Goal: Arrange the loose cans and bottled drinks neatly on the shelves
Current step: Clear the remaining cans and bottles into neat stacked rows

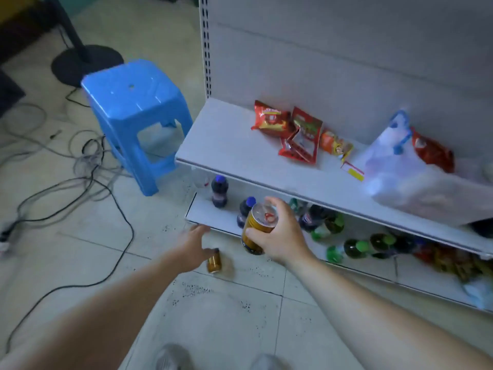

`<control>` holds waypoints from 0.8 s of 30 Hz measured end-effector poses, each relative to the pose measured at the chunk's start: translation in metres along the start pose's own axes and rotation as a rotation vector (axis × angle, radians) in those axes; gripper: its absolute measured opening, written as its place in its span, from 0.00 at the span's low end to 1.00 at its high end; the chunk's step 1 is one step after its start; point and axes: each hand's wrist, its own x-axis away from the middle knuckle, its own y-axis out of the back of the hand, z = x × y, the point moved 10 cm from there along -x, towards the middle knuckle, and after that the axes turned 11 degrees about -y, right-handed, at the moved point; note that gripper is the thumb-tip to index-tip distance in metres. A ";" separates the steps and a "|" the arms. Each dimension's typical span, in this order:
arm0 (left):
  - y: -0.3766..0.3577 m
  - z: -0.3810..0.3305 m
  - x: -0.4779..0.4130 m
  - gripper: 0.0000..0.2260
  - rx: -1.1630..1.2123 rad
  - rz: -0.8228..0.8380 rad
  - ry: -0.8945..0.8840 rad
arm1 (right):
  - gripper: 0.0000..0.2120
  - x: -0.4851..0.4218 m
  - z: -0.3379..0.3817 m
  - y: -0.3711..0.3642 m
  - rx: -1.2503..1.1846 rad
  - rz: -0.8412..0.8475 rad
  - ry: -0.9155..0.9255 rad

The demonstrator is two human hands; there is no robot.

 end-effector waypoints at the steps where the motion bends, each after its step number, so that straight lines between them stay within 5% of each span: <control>1: -0.028 0.019 -0.018 0.29 -0.015 0.012 0.033 | 0.34 -0.016 -0.029 -0.015 -0.002 0.002 -0.013; 8: -0.188 0.154 -0.105 0.35 0.193 -0.022 0.372 | 0.35 -0.100 -0.188 -0.109 0.078 0.073 -0.071; 15: -0.299 0.225 -0.175 0.46 0.533 -0.147 0.536 | 0.34 -0.154 -0.262 -0.160 0.100 0.108 -0.040; 21: -0.290 0.226 -0.195 0.25 0.453 -0.352 0.407 | 0.35 -0.171 -0.267 -0.159 0.041 0.074 -0.039; 24: -0.264 0.199 -0.177 0.26 0.519 -0.310 0.351 | 0.36 -0.159 -0.242 -0.144 -0.004 0.062 -0.043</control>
